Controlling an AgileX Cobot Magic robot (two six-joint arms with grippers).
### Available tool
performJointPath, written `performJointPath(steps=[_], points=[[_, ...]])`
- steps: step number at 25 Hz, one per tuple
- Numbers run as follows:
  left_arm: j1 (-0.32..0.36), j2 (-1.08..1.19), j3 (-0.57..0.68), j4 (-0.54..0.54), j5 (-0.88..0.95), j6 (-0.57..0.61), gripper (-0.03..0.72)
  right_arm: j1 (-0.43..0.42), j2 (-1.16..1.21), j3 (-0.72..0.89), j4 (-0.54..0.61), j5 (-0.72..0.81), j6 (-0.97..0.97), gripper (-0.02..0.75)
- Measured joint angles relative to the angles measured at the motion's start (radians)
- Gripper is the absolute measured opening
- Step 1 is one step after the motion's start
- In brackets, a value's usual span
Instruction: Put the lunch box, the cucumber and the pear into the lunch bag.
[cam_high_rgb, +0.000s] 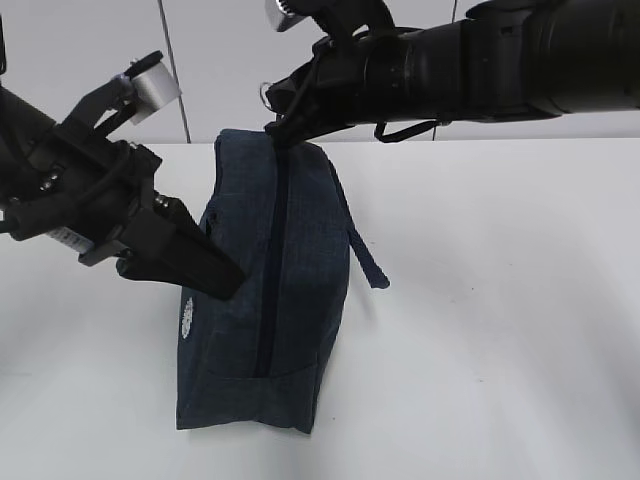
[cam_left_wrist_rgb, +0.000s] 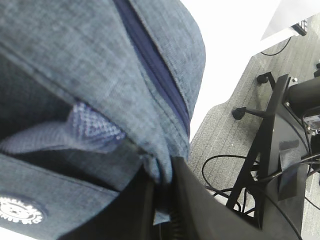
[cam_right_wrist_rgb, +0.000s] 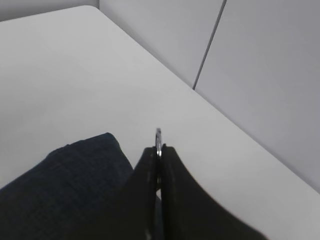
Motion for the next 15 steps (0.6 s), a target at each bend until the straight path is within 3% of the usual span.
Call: performJointPath(steps=[15], points=[[0.0,-0.017,0.0,0.016,0.021,-0.008,0.004,-0.039,0.015,0.0,-0.012,0.099,0.062,0.018]])
